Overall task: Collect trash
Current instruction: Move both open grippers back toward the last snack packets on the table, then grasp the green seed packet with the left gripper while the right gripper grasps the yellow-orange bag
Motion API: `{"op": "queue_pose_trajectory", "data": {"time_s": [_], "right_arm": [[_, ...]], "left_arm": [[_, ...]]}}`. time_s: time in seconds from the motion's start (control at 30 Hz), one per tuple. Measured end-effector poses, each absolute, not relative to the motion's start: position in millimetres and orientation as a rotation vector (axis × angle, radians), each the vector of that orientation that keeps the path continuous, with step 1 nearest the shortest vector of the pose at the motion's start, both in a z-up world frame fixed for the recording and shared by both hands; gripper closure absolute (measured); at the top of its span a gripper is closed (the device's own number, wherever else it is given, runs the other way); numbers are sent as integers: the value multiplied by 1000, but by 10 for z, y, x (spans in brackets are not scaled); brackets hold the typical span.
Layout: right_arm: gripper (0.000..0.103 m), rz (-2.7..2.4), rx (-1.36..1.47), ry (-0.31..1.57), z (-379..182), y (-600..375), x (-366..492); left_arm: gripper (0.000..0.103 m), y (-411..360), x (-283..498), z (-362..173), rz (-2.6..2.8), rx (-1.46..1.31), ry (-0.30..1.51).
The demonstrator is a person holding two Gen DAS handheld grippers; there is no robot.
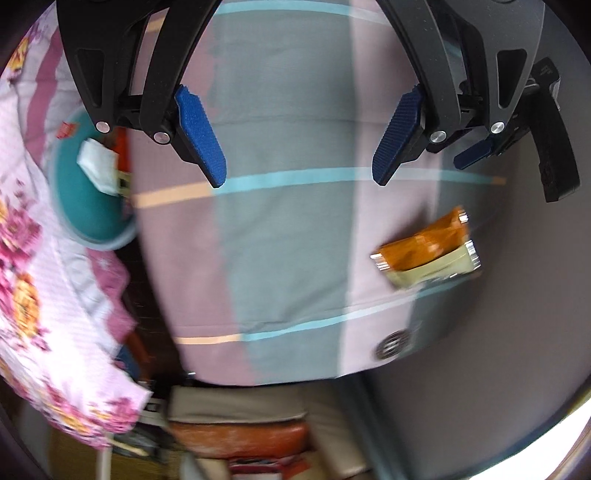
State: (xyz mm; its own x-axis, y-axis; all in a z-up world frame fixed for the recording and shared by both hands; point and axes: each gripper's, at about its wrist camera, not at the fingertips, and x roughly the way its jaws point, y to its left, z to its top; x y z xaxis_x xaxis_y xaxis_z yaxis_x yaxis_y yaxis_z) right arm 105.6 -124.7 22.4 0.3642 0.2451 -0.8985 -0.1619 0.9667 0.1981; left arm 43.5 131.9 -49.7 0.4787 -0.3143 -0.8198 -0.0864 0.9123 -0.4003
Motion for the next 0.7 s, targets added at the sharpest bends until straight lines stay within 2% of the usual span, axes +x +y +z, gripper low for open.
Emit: {"op": "queue_pose_trajectory", "data": {"time_s": [0.4,0.7], "right_arm": [[25,378,141,1324,-137,-152,1503],[25,345,328,1373,-513,190,1788]], "left_arm": [[6,2432,522,-584,37,-496,1027],[6,2724,827,-583,67,-452,994]]}}
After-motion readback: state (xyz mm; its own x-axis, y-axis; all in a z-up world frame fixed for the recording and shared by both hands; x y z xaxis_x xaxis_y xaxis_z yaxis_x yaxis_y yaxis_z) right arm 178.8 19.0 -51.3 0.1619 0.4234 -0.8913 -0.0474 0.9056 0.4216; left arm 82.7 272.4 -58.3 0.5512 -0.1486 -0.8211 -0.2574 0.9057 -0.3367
